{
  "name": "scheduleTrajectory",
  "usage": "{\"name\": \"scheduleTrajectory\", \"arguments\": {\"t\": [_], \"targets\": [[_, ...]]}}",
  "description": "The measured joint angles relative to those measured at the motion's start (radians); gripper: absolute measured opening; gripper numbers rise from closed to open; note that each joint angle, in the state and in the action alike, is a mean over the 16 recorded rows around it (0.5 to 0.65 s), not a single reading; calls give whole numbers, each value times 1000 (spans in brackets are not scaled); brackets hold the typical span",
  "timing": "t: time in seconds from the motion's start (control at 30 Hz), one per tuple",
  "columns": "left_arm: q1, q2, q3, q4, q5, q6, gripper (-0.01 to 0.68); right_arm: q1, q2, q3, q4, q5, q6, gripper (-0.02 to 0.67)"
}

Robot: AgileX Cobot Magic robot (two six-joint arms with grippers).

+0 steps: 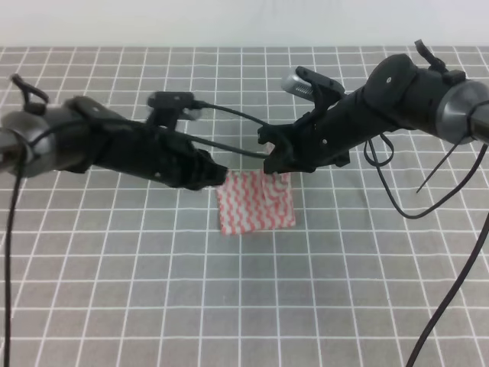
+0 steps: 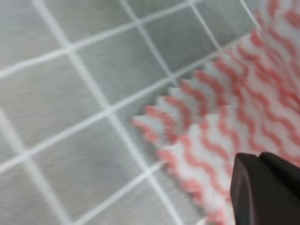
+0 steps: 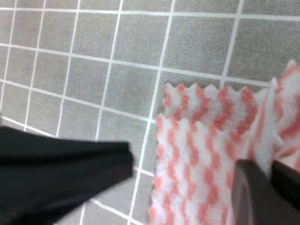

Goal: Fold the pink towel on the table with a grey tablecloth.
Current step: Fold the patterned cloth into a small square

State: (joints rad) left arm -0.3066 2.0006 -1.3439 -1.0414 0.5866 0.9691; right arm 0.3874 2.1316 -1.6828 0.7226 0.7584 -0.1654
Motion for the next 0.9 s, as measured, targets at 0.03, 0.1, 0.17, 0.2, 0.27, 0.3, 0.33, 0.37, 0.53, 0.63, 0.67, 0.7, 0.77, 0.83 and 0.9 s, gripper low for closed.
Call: {"name": "scheduleTrajectory", "arguments": {"t": [0.03, 0.1, 0.17, 0.2, 0.27, 0.3, 0.33, 0.37, 0.53, 0.63, 0.67, 0.7, 0.77, 0.83, 0.9], "targets": [[4, -2, 0, -3, 4, 0, 0, 0, 1, 0, 0, 0, 0, -1], [12, -2, 0, -11, 12, 3, 0, 0, 1, 0, -1, -1, 0, -1], [18, 1, 0, -21, 18, 7, 0, 0, 1, 0, -2, -1, 0, -1], [20, 4, 0, -27, 21, 10, 0, 0, 1, 0, -2, -1, 0, -1], [22, 12, 1, -41, 22, 19, 0, 0, 1, 0, -2, -1, 0, -1], [22, 17, 1, -49, 21, 24, 0, 0, 1, 0, -3, -1, 0, -1], [21, 23, 1, -56, 20, 30, 0, 0, 1, 0, -3, -2, 0, -1], [21, 28, 0, -65, 19, 36, 0, 0, 1, 0, -3, -2, 0, -1], [18, 57, -4, -104, 8, 71, 0, 0, 1, 0, -4, -2, 0, -1], [18, 72, -7, -121, 0, 89, 0, 1, 1, -1, -4, -2, 0, -1], [18, 77, -8, -126, -3, 94, 0, 2, 1, -1, -4, -2, 0, -1], [18, 80, -9, -131, -6, 99, 0, 3, 1, -1, -4, -3, 0, -1], [18, 87, -11, -137, -9, 106, 0, 7, 1, -1, -4, -4, 0, -1], [18, 92, -13, -143, -11, 111, 0, 11, 2, -2, -3, -5, 0, -1], [18, 96, -14, -147, -12, 117, 0, 15, 2, -2, -1, -7, 0, -1]]}}
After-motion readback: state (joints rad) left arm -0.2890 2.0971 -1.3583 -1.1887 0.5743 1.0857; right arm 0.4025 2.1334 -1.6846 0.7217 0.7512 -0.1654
